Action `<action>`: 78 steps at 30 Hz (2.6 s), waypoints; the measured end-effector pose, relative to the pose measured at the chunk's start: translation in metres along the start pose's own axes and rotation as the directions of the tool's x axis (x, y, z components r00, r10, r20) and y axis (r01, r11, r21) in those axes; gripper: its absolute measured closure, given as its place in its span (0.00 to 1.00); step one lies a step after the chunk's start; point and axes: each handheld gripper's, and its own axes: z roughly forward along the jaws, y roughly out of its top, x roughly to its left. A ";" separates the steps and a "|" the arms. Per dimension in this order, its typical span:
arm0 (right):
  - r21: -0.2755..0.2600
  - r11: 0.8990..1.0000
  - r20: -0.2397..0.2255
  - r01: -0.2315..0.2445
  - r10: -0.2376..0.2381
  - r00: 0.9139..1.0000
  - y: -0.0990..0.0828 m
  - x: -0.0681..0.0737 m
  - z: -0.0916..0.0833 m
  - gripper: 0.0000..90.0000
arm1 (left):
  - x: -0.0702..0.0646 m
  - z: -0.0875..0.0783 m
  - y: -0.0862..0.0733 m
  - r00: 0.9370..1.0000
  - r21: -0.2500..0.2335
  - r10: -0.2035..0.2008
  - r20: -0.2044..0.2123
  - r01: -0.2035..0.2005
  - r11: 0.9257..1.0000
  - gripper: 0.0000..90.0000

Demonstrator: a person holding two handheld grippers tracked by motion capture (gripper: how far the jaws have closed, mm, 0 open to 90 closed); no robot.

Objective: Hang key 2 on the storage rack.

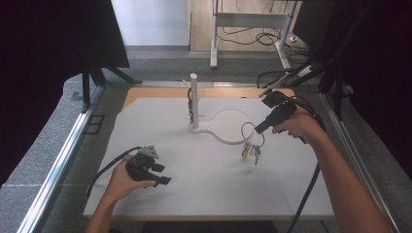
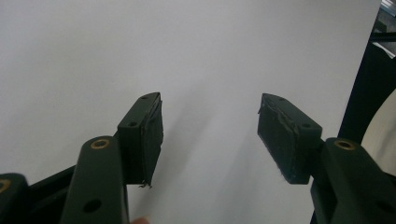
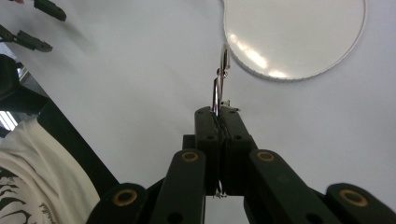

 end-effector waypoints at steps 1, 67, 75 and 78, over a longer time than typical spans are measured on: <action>-0.002 1.000 0.001 0.000 0.000 1.000 0.001 0.000 -0.001 0.97 | 0.000 0.000 0.000 1.000 0.000 0.000 0.000 0.000 1.000 0.46; -0.081 0.995 -0.013 -0.050 0.049 0.999 0.096 -0.023 0.002 0.97 | 0.003 -0.014 -0.002 1.000 -0.053 -0.003 0.013 0.003 0.999 0.46; -0.089 0.994 -0.013 -0.057 0.056 0.998 0.104 -0.026 0.006 0.97 | 0.003 -0.016 -0.002 1.000 -0.056 -0.002 0.000 0.002 0.998 0.46; -0.105 0.993 -0.023 -0.061 0.059 0.998 0.105 -0.027 0.007 0.97 | 0.003 -0.017 -0.002 1.000 -0.059 0.000 -0.002 0.000 0.998 0.46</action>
